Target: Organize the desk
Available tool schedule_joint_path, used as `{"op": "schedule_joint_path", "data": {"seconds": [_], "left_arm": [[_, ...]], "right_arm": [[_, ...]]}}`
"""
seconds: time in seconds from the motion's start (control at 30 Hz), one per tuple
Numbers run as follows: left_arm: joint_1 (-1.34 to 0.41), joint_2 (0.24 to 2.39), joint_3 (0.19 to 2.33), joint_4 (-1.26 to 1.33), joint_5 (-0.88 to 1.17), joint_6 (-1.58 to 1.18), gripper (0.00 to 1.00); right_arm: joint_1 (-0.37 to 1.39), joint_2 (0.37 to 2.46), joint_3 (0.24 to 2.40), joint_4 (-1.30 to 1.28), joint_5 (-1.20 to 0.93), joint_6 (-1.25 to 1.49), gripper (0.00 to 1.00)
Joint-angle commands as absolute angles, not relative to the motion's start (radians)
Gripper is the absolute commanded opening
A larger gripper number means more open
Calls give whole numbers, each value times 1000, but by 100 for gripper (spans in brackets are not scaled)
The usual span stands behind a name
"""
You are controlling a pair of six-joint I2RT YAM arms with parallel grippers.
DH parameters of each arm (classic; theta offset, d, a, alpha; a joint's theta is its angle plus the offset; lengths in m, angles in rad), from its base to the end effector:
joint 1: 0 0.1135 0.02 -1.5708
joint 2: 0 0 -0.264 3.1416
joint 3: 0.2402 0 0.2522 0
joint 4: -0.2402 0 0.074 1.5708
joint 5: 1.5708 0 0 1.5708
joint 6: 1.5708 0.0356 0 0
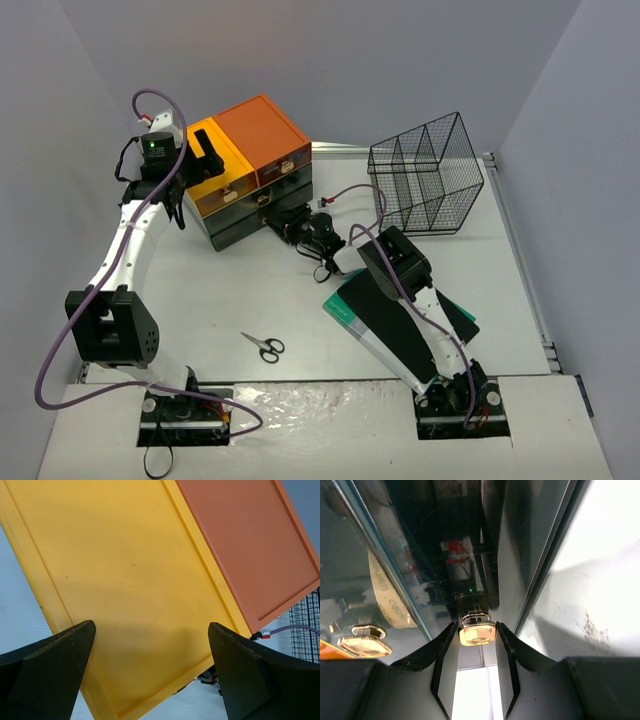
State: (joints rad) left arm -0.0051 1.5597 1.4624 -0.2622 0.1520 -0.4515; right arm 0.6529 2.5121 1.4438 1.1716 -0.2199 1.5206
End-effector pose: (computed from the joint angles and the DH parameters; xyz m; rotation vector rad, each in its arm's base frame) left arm 0.3689 -0.0073 0.3750 -0.3313 1.9240 -0.4502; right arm 0.4021 0.3173 0.0944 0.5524 1.7125 1.8450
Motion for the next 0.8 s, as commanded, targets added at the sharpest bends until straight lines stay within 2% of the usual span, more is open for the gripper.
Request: {"op": "schedule_joint_path", "data": {"seconds": [0.0,0.3,0.77], "left_arm": [[40,1583,1419,-485,48,-443,97],[40,1580,1400,-464,57,-453,97],[39,1580,1385,-448,60,-462,97]], "right_arm": [[643,2375,1350,1097,-227,1421,0],[648,2216,1108,1044,-217,1352,0],[703,2085,996,916,-173,1257,0]]}}
